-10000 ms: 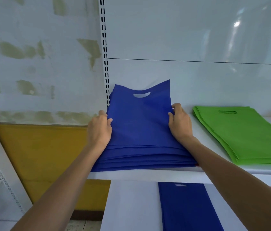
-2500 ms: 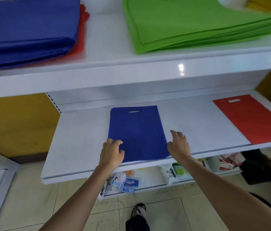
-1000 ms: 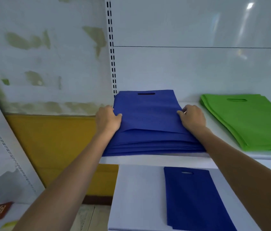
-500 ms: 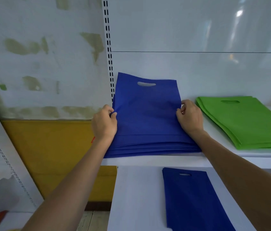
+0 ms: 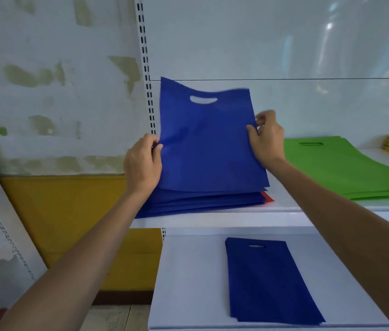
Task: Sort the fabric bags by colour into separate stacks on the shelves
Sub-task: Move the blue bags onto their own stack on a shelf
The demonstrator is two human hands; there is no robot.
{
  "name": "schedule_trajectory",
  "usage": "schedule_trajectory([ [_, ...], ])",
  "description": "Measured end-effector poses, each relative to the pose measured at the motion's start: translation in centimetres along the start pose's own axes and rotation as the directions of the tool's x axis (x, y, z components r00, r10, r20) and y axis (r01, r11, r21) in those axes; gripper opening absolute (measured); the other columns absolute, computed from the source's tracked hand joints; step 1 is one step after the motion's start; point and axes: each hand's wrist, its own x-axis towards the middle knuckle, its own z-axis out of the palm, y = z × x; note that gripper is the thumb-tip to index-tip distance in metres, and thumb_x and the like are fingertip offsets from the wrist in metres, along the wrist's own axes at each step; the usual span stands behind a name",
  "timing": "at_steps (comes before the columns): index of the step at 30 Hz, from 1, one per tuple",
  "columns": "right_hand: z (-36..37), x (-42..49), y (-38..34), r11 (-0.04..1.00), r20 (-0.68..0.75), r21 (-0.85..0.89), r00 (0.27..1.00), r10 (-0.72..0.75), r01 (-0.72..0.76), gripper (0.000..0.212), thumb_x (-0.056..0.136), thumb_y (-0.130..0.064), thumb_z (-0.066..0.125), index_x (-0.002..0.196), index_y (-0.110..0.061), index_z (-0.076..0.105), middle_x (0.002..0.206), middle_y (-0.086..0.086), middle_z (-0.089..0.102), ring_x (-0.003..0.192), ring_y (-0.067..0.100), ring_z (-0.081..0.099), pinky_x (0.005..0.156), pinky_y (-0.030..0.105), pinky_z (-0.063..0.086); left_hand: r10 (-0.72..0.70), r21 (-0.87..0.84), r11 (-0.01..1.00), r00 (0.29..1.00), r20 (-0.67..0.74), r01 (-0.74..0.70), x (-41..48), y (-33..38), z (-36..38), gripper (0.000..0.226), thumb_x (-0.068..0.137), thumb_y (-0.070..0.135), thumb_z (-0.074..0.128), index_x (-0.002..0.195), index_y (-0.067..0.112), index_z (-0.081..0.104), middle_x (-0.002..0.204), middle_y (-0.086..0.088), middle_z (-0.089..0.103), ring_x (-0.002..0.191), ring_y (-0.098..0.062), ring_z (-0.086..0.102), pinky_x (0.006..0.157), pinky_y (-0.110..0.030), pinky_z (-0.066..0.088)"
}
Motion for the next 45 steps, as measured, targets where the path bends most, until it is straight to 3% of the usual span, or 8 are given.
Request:
schedule_trajectory([
  [7, -9.6, -2.9, 2.2, 0.966, 0.139, -0.247, 0.989, -0.042, 0.076, 0.037, 0.09, 0.001, 0.045, 0.126, -0.002, 0.053, 0.127, 0.016, 0.053, 0.109, 0.03, 0.053, 0.092, 0.023, 0.035, -0.043, -0.121, 0.992, 0.999, 0.005, 0.043, -3.6, 7.2, 0.0, 0.024, 0.094, 0.011, 0.048, 0.117, 0.003, 0.051, 0.097, -0.013, 0.064, 0.085, -0.029, 0.059, 0.066, -0.033, 0.04],
  [13, -18.9, -10.0, 7.2, 0.949, 0.076, -0.315, 0.996, 0.046, -0.019, 0.023, 0.092, -0.009, 0.051, 0.111, 0.0, 0.06, 0.111, 0.015, 0.059, 0.077, 0.022, 0.05, 0.069, 0.016, 0.028, -0.009, -0.175, 0.984, 0.997, 0.073, 0.022, -12.6, 14.9, 1.7, 0.027, 0.094, 0.011, 0.04, 0.112, -0.001, 0.057, 0.103, -0.016, 0.063, 0.094, -0.033, 0.059, 0.075, -0.04, 0.048],
  [16, -23.8, -15.4, 10.5, 0.929, 0.07, -0.35, 0.986, 0.154, -0.12, 0.019, 0.093, -0.007, 0.05, 0.108, 0.0, 0.06, 0.108, 0.015, 0.058, 0.083, 0.026, 0.053, 0.071, 0.021, 0.032, 0.047, -0.226, 0.974, 0.973, 0.225, 0.005, -18.5, 18.3, 2.6, 0.036, 0.092, 0.017, 0.032, 0.112, 0.002, 0.058, 0.105, -0.014, 0.063, 0.093, -0.032, 0.06, 0.077, -0.037, 0.048],
  [21, -30.6, -24.9, 15.7, 0.848, 0.069, -0.442, 0.932, 0.356, -0.291, 0.021, 0.093, -0.005, 0.048, 0.11, -0.001, 0.059, 0.112, 0.014, 0.058, 0.099, 0.028, 0.055, 0.082, 0.032, 0.04, 0.043, -0.225, 0.972, 0.882, 0.469, 0.072, -29.2, 22.9, 4.1, 0.039, 0.087, 0.019, 0.033, 0.109, 0.003, 0.061, 0.1, -0.013, 0.064, 0.088, -0.032, 0.062, 0.076, -0.036, 0.05],
  [26, -34.9, -32.5, 18.9, 0.747, 0.148, -0.533, 0.825, 0.546, -0.399, 0.026, 0.094, -0.007, 0.045, 0.117, -0.003, 0.056, 0.118, 0.011, 0.054, 0.098, 0.026, 0.054, 0.079, 0.031, 0.042, 0.037, -0.183, 0.972, 0.667, 0.744, 0.15, -38.6, 25.4, 4.9, 0.033, 0.092, 0.008, 0.043, 0.122, 0.004, 0.056, 0.117, -0.01, 0.059, 0.109, -0.029, 0.055, 0.091, -0.034, 0.044],
  [33, -33.3, -36.9, 22.7, 0.707, 0.181, -0.567, 0.773, 0.608, -0.423, 0.025, 0.093, -0.004, 0.046, 0.116, -0.002, 0.056, 0.117, 0.013, 0.055, 0.099, 0.028, 0.054, 0.08, 0.039, 0.047, -0.045, -0.099, 0.966, 0.529, 0.848, 0.24, -43.9, 24.3, 6.6, 0.038, 0.096, 0.015, 0.04, 0.133, 0.014, 0.046, 0.133, 0.001, 0.047, 0.124, -0.013, 0.043, 0.1, -0.021, 0.034],
  [37, -29.1, -37.2, 24.4, 0.694, 0.26, -0.59, 0.716, 0.648, -0.413, 0.034, 0.093, -0.002, 0.043, 0.125, -0.003, 0.051, 0.127, 0.011, 0.05, 0.102, 0.028, 0.053, 0.074, 0.03, 0.041, -0.108, -0.037, 0.959, 0.483, 0.869, 0.282, -44.6, 21.3, 8.1, 0.039, 0.094, 0.012, 0.042, 0.132, 0.015, 0.046, 0.132, 0.001, 0.048, 0.123, -0.014, 0.044, 0.1, -0.021, 0.033],
  [45, -16.1, -32.8, 30.0, 0.724, 0.422, -0.594, 0.631, 0.652, -0.351, 0.043, 0.091, -0.004, 0.044, 0.134, -0.006, 0.044, 0.136, 0.007, 0.041, 0.104, 0.028, 0.056, 0.082, 0.036, 0.049, -0.253, 0.066, 0.934, 0.52, 0.816, 0.35, -41.1, 12.6, 14.7, 0.037, 0.09, 0.006, 0.049, 0.127, 0.008, 0.053, 0.122, -0.007, 0.056, 0.114, -0.021, 0.051, 0.093, -0.027, 0.041],
])
